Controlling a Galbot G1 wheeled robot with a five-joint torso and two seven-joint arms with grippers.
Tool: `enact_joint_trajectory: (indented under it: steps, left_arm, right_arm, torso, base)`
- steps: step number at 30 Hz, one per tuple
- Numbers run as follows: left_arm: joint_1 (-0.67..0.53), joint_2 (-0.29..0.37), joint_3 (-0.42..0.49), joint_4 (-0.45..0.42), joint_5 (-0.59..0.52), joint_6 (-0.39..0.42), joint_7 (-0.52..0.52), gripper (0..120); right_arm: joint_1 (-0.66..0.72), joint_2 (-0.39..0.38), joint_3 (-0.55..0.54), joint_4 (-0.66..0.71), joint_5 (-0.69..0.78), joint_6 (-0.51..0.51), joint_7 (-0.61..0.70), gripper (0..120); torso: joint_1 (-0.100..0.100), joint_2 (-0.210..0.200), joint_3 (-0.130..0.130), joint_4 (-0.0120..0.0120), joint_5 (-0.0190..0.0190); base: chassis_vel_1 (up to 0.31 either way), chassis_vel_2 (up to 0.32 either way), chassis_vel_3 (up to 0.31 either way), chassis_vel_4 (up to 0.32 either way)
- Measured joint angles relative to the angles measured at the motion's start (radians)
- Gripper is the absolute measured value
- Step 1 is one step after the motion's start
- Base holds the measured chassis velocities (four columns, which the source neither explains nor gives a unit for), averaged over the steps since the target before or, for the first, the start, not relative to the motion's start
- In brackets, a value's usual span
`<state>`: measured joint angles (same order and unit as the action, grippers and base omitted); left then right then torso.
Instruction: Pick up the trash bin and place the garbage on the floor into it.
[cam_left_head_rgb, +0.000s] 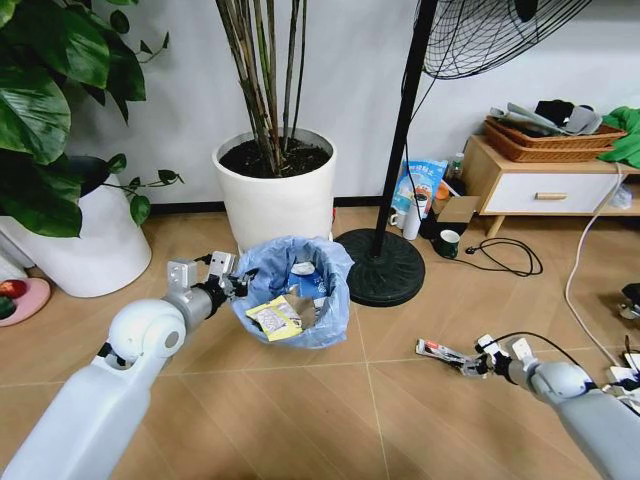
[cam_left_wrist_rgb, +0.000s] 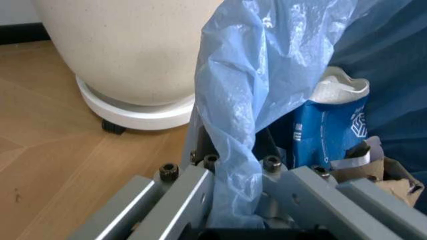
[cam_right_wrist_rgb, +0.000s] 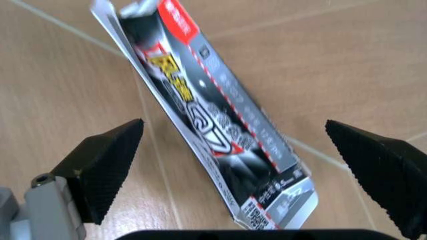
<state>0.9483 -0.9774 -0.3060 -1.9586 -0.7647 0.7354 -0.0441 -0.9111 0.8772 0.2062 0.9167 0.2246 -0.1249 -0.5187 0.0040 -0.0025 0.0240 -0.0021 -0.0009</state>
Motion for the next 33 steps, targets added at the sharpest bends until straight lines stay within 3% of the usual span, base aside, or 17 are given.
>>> enact_joint_trajectory:
  steps: [8, 13, 26, 33]
  left_arm:
    - [-0.005, 0.002, 0.002, 0.005, 0.001, 0.0, 0.007, 0]
    - [-0.013, 0.005, 0.005, 0.011, 0.001, 0.0, 0.01, 0]
    - [-0.029, 0.003, 0.014, 0.018, 0.0, 0.0, 0.012, 0]
    - [-0.029, -0.001, 0.016, 0.019, 0.0, 0.0, 0.012, 0]
  right_arm:
    - [0.041, 0.056, 0.006, -0.096, -0.04, 0.016, 0.05, 99]
    - [0.077, 0.088, 0.012, -0.155, -0.041, 0.03, 0.085, 93]
    - [0.152, 0.128, 0.016, -0.243, -0.065, 0.047, 0.099, 88]
    - [0.158, 0.143, 0.011, -0.251, -0.079, 0.047, 0.096, 60]
  torso:
    - [0.0, 0.0, 0.0, -0.0001, -0.0002]
    - [0.0, 0.0, 0.0, -0.0002, -0.0003]
    - [0.0, 0.0, 0.0, 0.0, -0.0003]
    - [0.0, 0.0, 0.0, -0.0003, -0.0003]
  base:
    - [0.0, 0.0, 0.0, 0.0]
    - [0.0, 0.0, 0.0, 0.0]
    - [0.0, 0.0, 0.0, 0.0]
    - [0.0, 0.0, 0.0, 0.0]
